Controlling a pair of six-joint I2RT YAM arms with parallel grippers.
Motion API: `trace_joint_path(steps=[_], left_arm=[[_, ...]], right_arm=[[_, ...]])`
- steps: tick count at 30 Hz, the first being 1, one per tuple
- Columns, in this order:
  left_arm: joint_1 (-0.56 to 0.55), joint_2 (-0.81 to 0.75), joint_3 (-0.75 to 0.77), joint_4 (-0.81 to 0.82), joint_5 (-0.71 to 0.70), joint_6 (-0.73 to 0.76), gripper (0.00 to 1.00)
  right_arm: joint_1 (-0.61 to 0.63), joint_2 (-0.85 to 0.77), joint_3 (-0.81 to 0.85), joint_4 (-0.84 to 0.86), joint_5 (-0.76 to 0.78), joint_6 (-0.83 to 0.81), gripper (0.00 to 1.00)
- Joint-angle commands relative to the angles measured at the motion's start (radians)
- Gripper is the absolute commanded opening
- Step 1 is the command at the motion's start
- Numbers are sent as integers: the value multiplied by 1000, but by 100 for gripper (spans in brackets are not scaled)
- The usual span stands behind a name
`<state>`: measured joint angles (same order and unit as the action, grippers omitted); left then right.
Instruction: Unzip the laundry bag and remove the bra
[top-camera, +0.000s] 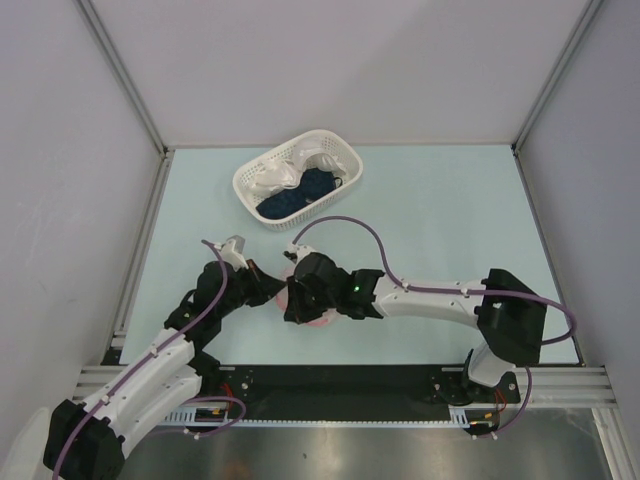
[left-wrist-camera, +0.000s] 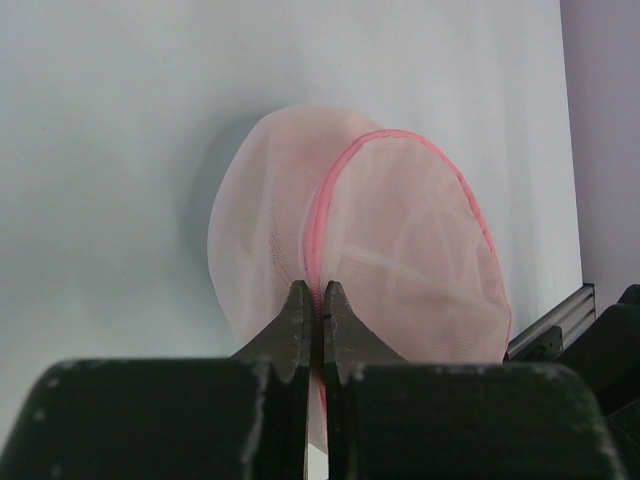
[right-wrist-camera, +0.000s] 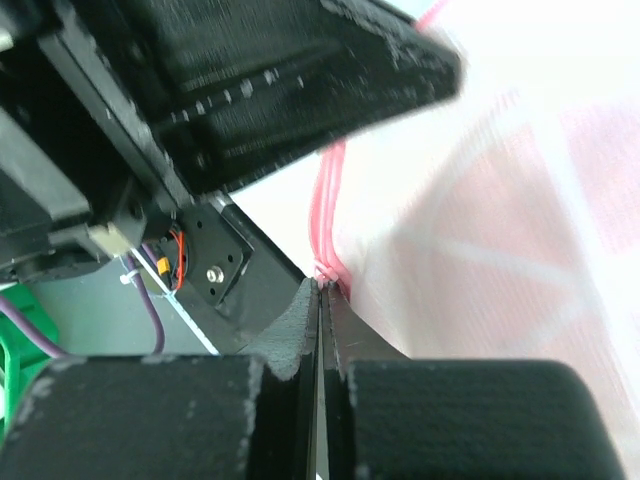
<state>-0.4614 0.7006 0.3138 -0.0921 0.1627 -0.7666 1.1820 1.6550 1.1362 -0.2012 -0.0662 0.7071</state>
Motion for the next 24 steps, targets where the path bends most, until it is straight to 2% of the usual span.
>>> trace_joint_path(steps=[1,24], left_arm=[[4,8,44,15,-35,18,0],[7,53,74,18,-48,47,0]], right_arm=[[7,-84,-30,-9,6,18,0],[30,-228,-158,-162,101,69,0]])
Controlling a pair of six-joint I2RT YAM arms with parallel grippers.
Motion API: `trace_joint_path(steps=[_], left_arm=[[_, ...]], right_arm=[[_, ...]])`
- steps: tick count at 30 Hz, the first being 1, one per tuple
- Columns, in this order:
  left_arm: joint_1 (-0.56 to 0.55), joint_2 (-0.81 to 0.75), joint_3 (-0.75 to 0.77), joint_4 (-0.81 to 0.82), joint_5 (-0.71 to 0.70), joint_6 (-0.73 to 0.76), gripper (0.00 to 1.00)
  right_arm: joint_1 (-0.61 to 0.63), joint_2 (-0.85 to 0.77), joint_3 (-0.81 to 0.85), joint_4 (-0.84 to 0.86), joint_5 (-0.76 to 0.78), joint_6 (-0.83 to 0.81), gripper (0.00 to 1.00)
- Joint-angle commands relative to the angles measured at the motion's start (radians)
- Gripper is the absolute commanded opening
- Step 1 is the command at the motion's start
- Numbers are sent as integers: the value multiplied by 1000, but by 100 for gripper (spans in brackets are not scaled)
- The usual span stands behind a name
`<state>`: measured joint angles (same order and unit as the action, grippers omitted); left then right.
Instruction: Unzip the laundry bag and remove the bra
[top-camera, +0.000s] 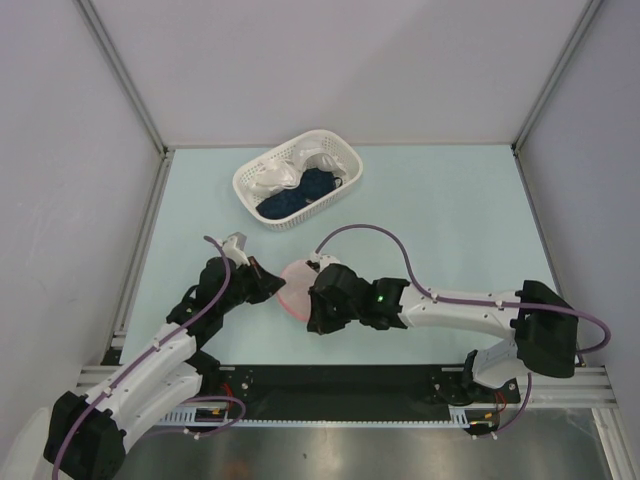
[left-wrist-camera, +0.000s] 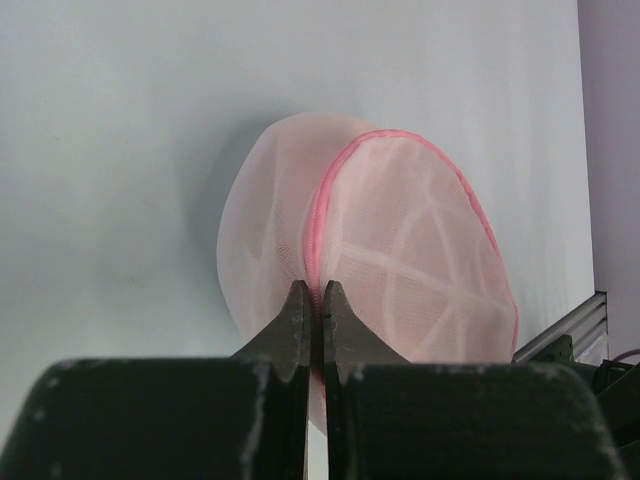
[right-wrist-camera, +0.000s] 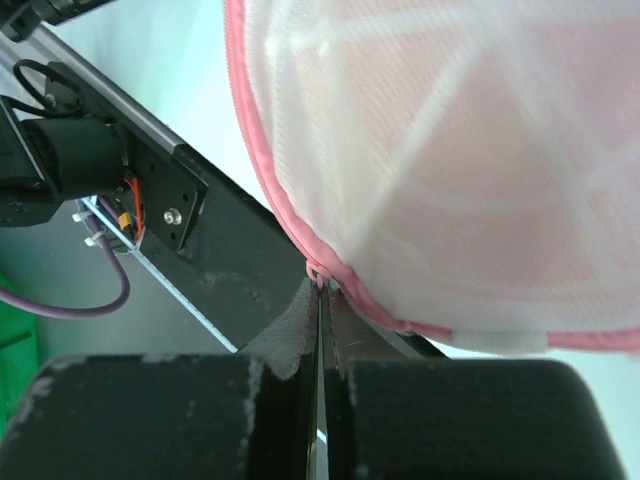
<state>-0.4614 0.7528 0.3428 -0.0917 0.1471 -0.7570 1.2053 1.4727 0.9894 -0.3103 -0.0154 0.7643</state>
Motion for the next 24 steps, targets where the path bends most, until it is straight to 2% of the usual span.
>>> trace_joint_path(steps=[1,12,24], left_arm=[[6,3,45,18,-32,38,0],[6,-21,45,6,-38,39,0],[6,-43,36,-9,-34,44,0]], right_arm=[[5,-51,-14,-64,60,13,0],[-26,-106,-54,-113,104,17,0],[-113,-164,-100,-139,129,-10,0]])
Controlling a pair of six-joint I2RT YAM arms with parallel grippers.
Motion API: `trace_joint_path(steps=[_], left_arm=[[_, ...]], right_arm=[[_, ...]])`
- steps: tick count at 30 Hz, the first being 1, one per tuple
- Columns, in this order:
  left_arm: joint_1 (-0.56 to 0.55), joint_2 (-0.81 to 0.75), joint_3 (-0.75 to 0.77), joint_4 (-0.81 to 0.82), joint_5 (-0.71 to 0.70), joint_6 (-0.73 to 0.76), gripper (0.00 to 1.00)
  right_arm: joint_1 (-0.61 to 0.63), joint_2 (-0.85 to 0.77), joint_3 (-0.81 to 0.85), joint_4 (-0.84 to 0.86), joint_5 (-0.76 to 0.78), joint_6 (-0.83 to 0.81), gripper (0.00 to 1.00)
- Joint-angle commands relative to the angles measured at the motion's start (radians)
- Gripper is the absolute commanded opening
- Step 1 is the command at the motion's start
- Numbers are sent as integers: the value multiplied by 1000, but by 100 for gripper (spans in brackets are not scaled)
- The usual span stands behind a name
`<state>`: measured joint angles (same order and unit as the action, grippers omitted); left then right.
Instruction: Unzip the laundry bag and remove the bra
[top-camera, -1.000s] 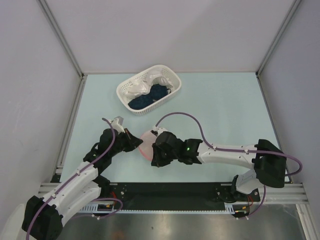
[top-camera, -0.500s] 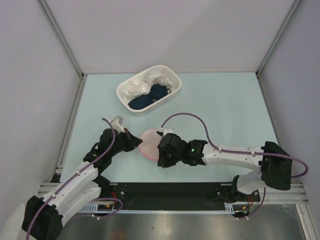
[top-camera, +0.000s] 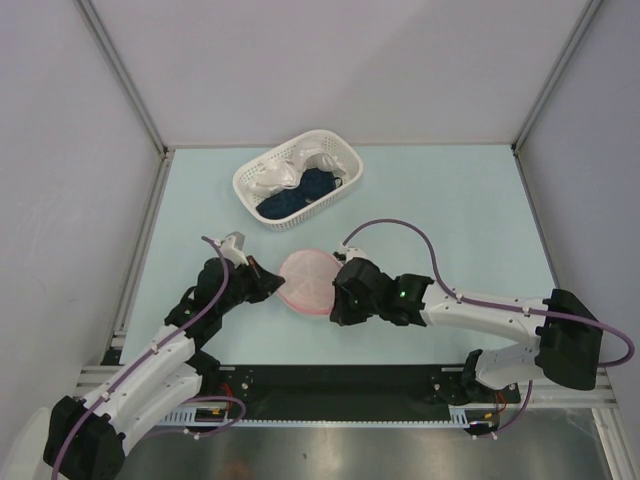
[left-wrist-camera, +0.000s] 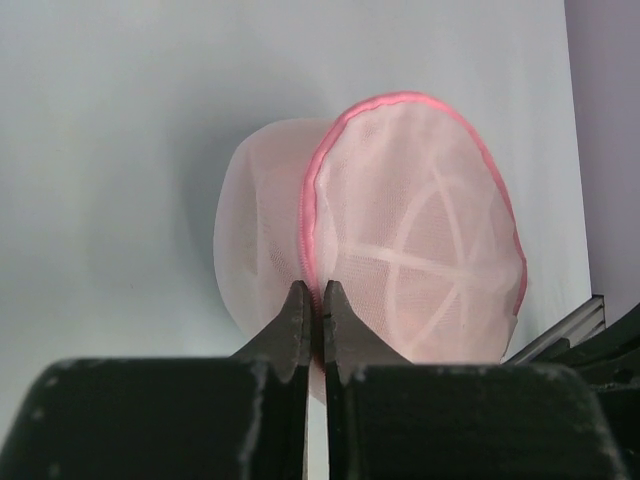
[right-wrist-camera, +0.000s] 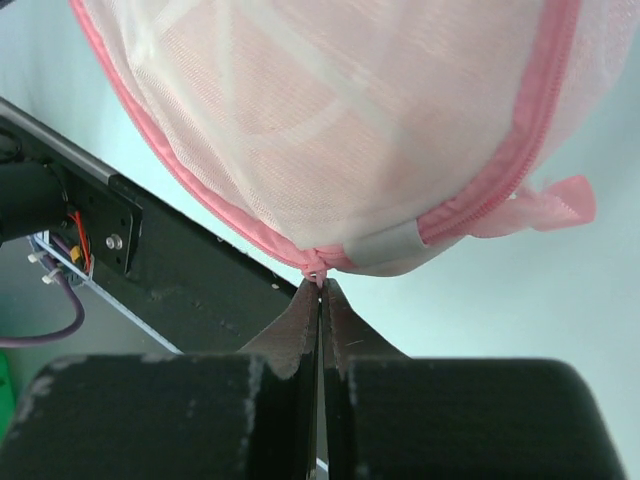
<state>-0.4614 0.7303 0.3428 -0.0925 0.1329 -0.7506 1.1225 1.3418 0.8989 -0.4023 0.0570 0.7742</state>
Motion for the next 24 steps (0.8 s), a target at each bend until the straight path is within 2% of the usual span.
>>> trace_joint_path(steps=[1,3,4,7,11,14,17,18,21,24], left_arm=[[6,-20,36,-10,-19,37,8],[6,-20,39,-12,-19,37,24],[7,-20,41,-16,-21,36,41],[6,-22,47,-23,-18,36,62],[7,-40,59,-45,-30,42,66],[9,-52,67,-64,-39,48,66],[12,-69,68,-79,-49,54,66],[15,-75,70,-84,-55,57,67],[27,-78,82,-124,-74,83,68],[64,-71,119,-182,-98,131,69]], right_arm=[[-35,-36,-9,-47,63,-24,0],[-50,-38,-3,-52,69,-39,0],[-58,-39,-2,-56,73,-44,0],[-84,-46,8,-72,92,-70,0],[-113,-52,43,-107,128,-122,0],[-138,-47,75,-136,152,-144,6],[-155,-50,97,-158,167,-164,20],[-156,-52,110,-173,170,-165,38],[-153,-69,143,-225,191,-164,57],[-127,-102,198,-279,239,-164,65]])
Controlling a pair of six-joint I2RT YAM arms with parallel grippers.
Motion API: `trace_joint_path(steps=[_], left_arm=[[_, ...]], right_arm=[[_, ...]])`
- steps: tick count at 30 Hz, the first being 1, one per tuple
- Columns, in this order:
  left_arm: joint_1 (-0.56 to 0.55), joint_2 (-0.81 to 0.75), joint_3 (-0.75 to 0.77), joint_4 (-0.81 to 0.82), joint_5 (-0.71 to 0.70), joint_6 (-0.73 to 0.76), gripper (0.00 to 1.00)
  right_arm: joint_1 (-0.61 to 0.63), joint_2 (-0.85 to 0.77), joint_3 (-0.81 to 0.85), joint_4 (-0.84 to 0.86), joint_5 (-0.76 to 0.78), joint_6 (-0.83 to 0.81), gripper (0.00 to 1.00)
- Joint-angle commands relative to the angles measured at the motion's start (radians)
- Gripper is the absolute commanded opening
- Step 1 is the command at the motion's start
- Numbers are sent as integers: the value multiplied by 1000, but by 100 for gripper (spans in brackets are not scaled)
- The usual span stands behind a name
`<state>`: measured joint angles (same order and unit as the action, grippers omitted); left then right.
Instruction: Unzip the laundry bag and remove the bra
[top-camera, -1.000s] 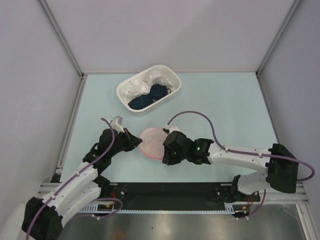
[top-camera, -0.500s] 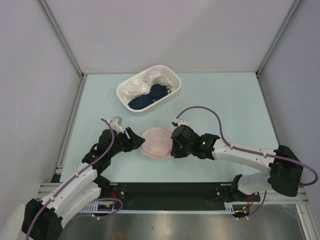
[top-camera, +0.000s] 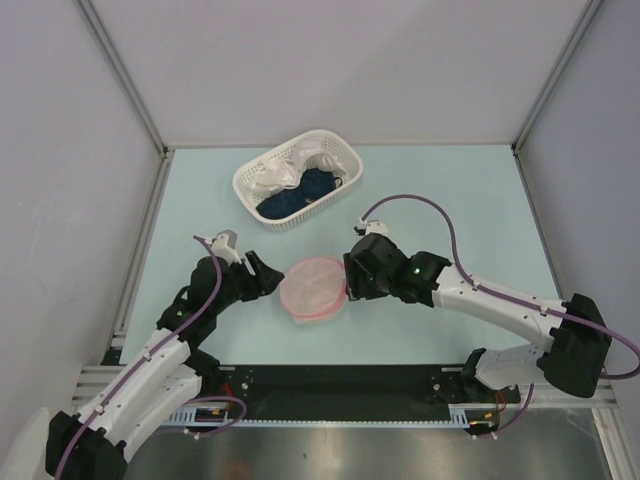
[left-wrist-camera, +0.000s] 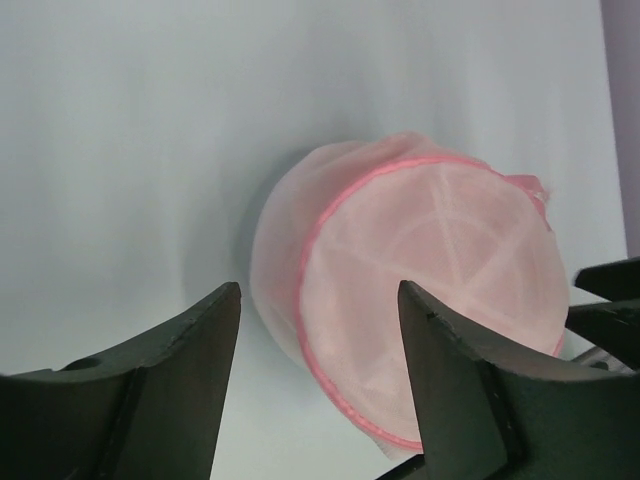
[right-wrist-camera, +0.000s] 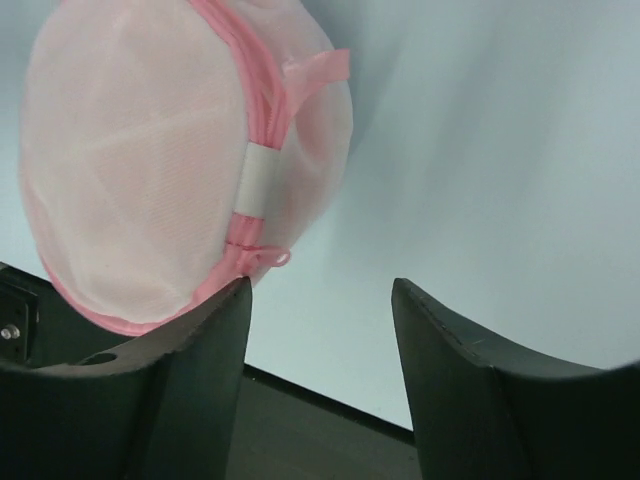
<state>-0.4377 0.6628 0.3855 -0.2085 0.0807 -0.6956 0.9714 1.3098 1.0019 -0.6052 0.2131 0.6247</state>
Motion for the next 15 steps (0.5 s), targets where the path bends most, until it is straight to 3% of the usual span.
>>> trace_joint_path(steps=[1,9,15], left_arm=[[53,1,87,-81,-44,88,70],[206,52,262,-201,19,211,77],[243,92,348,-255,-27,336,81]], right_arm=[[42,-78,130,-87,95,-19,66],[101,-83,279,-110,141,-60,68],[165,51,316,56,10,-60,65]])
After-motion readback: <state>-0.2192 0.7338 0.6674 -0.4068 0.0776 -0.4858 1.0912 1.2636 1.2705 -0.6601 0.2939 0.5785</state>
